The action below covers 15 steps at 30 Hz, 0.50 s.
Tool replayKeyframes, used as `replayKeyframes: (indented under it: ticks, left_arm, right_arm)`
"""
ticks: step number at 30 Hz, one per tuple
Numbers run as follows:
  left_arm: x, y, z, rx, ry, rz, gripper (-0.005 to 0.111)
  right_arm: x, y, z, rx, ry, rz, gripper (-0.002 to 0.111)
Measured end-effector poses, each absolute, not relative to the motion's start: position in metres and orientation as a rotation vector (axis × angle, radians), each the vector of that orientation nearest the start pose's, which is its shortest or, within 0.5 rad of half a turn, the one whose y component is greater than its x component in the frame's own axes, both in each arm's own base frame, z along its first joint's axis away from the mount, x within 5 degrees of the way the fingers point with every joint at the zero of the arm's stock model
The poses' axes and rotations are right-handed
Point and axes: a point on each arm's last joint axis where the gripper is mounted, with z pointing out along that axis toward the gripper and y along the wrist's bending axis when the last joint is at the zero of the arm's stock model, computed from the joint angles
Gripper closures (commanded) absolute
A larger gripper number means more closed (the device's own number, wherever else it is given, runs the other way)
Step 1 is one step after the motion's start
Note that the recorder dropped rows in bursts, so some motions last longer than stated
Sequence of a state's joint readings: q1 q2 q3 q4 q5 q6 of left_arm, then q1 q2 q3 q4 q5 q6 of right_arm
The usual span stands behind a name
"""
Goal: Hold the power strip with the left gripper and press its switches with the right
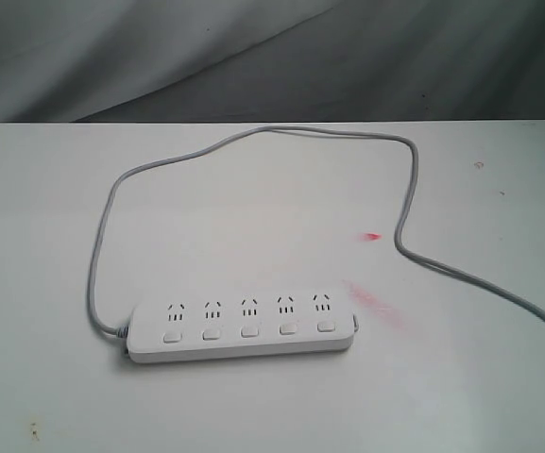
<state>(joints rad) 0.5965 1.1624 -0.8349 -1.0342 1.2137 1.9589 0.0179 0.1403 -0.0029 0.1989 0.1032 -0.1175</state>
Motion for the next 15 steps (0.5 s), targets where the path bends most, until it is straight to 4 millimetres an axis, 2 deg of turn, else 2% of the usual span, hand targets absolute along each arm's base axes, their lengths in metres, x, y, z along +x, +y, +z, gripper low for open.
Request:
replayKeyframes:
  ticks: [5, 11, 14, 15]
  left_arm:
    - [0.211, 0.041, 0.281, 1.343, 1.883, -0.265, 0.106]
    - [0.235, 0.028, 0.232, 1.532, 1.934, -0.516, 0.106]
    - [0.246, 0.019, 0.211, 1.586, 1.948, -0.589, 0.094]
    - [0.248, 0.017, 0.206, 1.606, 1.954, -0.589, 0.086]
  right_arm:
    - [0.067, 0.003, 0.196, 0.039, 1.723, 0.09, 0.108]
    - [0.067, 0.003, 0.196, 0.039, 1.723, 0.09, 0.108]
    - [0.067, 0.003, 0.196, 0.039, 1.723, 0.09, 0.108]
    - [0.067, 0.003, 0.196, 0.039, 1.723, 0.09, 0.108]
